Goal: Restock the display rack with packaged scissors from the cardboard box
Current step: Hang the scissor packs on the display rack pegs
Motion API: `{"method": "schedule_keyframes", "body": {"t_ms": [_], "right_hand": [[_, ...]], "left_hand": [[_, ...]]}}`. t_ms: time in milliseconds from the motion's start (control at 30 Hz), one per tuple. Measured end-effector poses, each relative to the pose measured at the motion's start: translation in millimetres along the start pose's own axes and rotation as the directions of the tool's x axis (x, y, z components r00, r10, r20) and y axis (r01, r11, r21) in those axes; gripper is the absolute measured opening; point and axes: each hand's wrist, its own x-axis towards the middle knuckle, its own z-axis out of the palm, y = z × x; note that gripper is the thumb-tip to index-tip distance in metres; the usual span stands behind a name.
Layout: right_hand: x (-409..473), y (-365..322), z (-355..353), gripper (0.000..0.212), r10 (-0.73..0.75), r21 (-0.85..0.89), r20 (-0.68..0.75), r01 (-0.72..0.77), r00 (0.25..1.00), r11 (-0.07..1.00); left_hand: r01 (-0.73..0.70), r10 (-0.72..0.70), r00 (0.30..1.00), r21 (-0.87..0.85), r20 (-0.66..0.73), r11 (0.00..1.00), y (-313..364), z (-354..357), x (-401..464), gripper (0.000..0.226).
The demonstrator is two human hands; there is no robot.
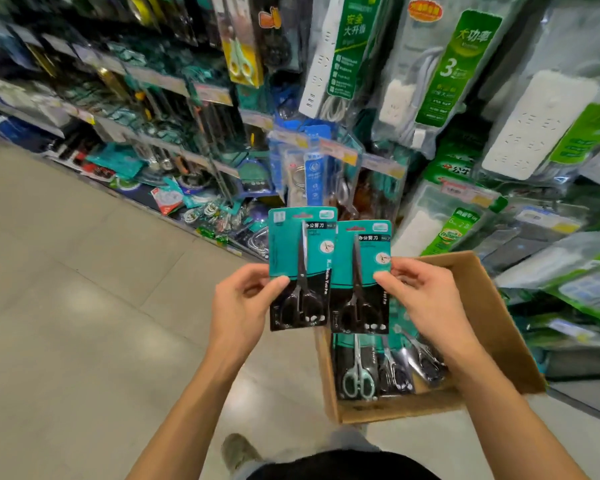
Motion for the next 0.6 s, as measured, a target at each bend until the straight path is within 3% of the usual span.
{"method": "schedule_keyframes", "body": {"t_ms": [267, 600], "right_hand": [[6, -57, 133, 0.03, -0.1, 0.055, -0.021, 0.101, 0.995, 0.993], [26, -99, 273, 0.028, -0.152, 0.111, 0.095, 0.141, 0.984, 0.984]], "left_hand": [[-0.093, 0.081, 0.991, -0.12, -0.103, 0.988, -17, -145, 18, 0.013], [-0.103, 0.046, 0.966, -0.214, -0.256, 0.971, -38, -280, 46, 0.013]]}}
